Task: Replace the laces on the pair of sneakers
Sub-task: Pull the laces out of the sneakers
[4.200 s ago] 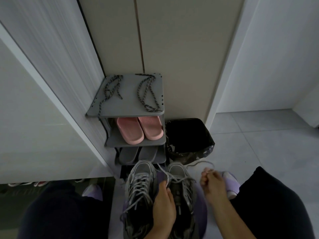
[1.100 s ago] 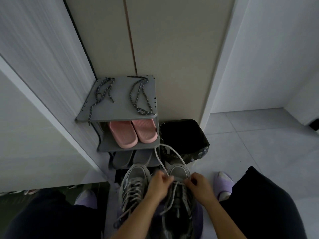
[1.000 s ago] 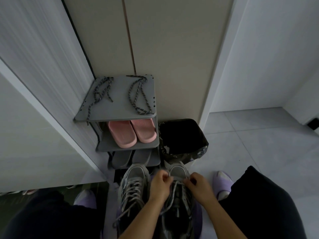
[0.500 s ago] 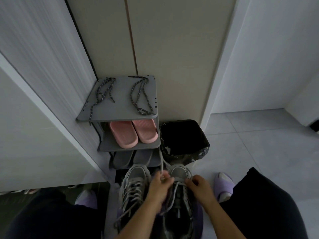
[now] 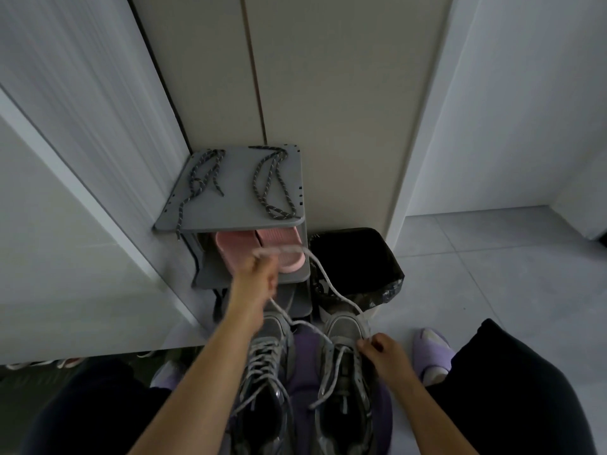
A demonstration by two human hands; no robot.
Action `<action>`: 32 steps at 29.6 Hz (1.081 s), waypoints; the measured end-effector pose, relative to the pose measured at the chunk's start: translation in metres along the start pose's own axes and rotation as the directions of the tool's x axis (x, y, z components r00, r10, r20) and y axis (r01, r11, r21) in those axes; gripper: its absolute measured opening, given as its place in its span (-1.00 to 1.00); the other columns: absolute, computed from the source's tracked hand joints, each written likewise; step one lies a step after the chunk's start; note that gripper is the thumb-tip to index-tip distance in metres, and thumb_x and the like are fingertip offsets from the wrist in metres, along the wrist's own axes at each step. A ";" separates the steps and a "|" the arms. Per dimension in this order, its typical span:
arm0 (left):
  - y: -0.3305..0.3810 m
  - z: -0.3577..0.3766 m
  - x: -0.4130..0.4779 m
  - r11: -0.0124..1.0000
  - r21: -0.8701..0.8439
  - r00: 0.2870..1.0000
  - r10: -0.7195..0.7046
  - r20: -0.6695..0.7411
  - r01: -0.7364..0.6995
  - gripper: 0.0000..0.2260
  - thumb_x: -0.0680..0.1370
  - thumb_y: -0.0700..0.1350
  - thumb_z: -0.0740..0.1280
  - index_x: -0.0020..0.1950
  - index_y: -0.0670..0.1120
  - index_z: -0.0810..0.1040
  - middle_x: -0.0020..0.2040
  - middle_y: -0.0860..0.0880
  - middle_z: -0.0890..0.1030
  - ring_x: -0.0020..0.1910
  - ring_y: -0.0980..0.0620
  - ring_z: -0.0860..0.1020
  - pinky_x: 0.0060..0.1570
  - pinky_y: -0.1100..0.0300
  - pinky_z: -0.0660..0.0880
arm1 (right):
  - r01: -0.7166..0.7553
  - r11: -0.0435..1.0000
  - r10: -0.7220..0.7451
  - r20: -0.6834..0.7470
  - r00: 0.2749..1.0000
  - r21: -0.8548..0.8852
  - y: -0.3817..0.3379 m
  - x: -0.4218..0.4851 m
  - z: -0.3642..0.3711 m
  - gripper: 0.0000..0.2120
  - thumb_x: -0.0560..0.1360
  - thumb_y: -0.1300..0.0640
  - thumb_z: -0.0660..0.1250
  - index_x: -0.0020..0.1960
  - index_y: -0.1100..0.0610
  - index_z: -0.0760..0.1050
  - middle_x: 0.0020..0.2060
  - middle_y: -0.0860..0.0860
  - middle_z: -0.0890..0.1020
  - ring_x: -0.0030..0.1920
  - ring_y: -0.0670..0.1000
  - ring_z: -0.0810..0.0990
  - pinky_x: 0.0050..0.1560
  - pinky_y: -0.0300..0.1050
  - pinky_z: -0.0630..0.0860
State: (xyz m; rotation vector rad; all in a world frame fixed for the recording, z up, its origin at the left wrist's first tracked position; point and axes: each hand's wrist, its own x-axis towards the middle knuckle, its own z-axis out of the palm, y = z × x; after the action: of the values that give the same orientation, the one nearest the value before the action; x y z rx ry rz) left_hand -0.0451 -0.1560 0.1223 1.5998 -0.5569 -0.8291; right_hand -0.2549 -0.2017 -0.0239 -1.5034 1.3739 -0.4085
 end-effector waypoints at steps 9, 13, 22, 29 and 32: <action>-0.120 0.038 -0.036 0.542 0.812 0.946 -0.090 0.312 -0.216 -0.81 0.60 -0.01 0.14 -0.01 -0.10 0.43 0.05 -0.11 0.56 0.05 -0.11 0.52 -0.03 0.09 0.42 | 0.051 0.996 -0.052 -0.007 0.999 -0.078 -0.005 -0.008 -0.001 -0.68 0.52 0.13 0.30 -0.35 0.09 0.26 -0.43 -0.03 0.37 -0.39 -0.08 0.31 -0.32 -0.13 0.24; -0.091 0.039 -0.029 0.840 0.542 0.970 -0.118 0.212 -0.016 -0.79 0.59 -0.11 0.16 -0.24 -0.02 0.41 -0.29 -0.07 0.50 -0.33 0.05 0.47 -0.25 0.15 0.34 | 0.028 0.980 -0.035 -0.031 0.999 -0.197 -0.002 -0.006 -0.001 -0.68 0.55 0.07 0.22 -0.33 0.07 0.22 -0.41 -0.03 0.40 -0.36 -0.01 0.37 -0.28 -0.09 0.27; -0.092 0.044 -0.044 0.900 0.436 0.974 -0.123 0.189 0.029 -0.80 0.51 -0.08 0.32 -0.14 -0.07 0.29 -0.24 0.01 0.37 -0.30 0.09 0.36 -0.34 0.23 0.27 | 0.104 0.933 -0.135 -0.066 0.989 -0.345 -0.006 -0.010 0.001 -0.75 0.58 0.07 0.15 -0.23 0.10 0.20 -0.35 0.07 0.47 -0.17 0.23 0.54 -0.18 0.02 0.40; -0.109 0.044 -0.050 0.874 0.473 0.948 -0.238 0.210 0.115 -0.93 0.56 -0.17 0.20 -0.05 -0.10 0.30 -0.29 0.05 0.36 -0.35 0.16 0.34 -0.36 0.28 0.25 | 0.107 0.776 0.162 -0.361 0.918 0.622 -0.039 0.001 -0.047 -0.76 0.63 0.17 0.06 -0.22 0.14 0.31 -0.30 0.12 0.52 -0.40 -0.02 0.55 -0.52 -0.26 0.46; -0.111 0.042 -0.051 0.887 0.438 0.937 -0.267 0.226 0.147 -0.93 0.55 -0.16 0.22 -0.07 -0.09 0.33 -0.27 0.04 0.37 -0.32 0.13 0.35 -0.32 0.27 0.26 | -0.096 0.900 0.126 -0.043 0.991 0.425 -0.036 -0.002 -0.037 -0.82 0.57 0.16 0.21 -0.20 0.18 0.41 -0.34 0.07 0.49 -0.35 -0.03 0.45 -0.38 -0.23 0.40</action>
State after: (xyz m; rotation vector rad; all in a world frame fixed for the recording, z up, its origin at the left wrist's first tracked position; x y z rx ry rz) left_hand -0.1201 -0.1231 0.0225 1.9712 -0.8148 -1.1712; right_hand -0.2656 -0.2219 0.0224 -1.0570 1.3145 -0.6467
